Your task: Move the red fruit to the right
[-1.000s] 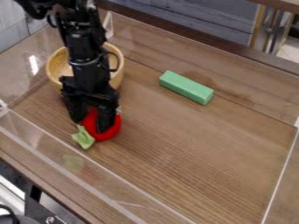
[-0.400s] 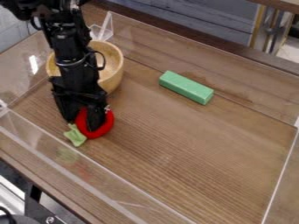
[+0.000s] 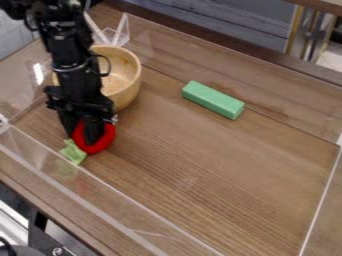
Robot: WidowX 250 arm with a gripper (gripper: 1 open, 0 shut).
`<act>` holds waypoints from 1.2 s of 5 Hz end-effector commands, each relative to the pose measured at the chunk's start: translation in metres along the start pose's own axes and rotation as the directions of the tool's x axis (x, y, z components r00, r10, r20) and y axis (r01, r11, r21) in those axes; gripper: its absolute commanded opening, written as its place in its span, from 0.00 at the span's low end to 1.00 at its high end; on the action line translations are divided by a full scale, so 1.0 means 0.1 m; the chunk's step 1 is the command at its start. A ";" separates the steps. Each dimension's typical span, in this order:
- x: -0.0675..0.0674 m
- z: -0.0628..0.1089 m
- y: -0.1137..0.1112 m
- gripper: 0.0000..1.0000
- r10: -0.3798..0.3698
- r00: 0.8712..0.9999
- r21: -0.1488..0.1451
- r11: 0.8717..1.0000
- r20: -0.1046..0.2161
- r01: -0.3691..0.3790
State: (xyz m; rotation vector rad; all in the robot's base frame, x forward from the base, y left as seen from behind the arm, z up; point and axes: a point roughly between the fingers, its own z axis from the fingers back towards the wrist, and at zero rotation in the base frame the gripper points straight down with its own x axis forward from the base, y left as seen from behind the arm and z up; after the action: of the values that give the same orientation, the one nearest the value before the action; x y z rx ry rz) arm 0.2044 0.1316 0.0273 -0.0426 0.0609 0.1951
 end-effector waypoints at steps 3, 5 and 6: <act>0.03 0.64 -0.31 0.00 0.029 0.988 -0.026 0.999 0.150 -0.026; -0.02 0.73 -0.85 0.00 -0.110 0.979 -0.037 0.992 0.174 0.118; -0.05 0.79 -1.15 0.00 -0.240 0.954 -0.031 0.968 0.180 0.249</act>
State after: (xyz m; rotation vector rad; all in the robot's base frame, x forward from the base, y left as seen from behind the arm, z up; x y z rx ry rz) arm 0.2209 0.0213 0.1002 -0.0924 -0.0805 -0.0443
